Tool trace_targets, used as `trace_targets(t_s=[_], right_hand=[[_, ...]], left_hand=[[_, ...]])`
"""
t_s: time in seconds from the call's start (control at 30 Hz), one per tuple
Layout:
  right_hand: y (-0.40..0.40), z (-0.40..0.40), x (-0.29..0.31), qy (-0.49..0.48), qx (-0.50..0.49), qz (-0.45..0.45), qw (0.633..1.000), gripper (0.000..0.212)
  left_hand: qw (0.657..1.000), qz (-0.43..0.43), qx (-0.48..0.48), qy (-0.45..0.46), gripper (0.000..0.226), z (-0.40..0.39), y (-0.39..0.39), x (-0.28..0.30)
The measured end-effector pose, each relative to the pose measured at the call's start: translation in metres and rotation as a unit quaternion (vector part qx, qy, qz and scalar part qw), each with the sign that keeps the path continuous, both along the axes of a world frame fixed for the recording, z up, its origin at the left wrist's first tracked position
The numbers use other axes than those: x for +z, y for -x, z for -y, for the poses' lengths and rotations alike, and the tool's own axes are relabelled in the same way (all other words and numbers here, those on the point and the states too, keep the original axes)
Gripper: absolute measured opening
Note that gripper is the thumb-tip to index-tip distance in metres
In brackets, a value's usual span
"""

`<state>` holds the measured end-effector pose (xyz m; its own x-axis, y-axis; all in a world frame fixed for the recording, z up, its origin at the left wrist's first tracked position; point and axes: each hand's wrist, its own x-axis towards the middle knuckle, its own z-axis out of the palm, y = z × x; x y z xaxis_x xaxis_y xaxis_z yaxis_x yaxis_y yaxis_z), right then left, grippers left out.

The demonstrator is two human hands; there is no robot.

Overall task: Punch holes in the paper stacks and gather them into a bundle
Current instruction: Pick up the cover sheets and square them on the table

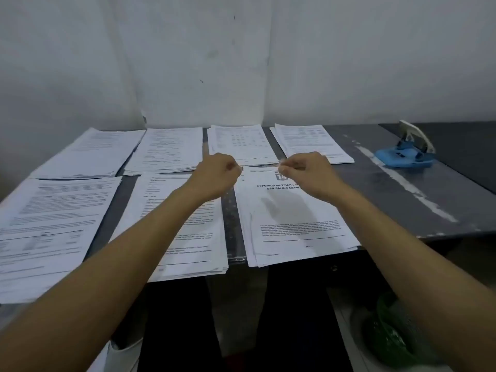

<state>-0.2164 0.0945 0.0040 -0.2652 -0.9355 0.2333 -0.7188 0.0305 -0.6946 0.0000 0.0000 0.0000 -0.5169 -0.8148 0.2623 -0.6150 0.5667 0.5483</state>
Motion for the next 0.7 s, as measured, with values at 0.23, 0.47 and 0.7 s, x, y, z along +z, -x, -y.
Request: trace_targets(t_s=[0.23,0.47,0.7], right_hand=[[0.042,0.016,-0.026,0.005,-0.072,-0.01,0.997,0.012],[0.073,0.029,-0.043,-0.019,-0.147,-0.028,0.989,0.009],[0.068,0.034,-0.048,-0.15,-0.155,-0.091,0.972,0.02]], left_hand=[[0.999,0.043,0.028,-0.013,0.028,0.015,0.034,-0.014],[0.99,0.124,0.07,0.004,0.029,0.032,0.07,-0.023],[0.976,0.193,0.084,-0.051,0.054,0.038,0.073,-0.039]])
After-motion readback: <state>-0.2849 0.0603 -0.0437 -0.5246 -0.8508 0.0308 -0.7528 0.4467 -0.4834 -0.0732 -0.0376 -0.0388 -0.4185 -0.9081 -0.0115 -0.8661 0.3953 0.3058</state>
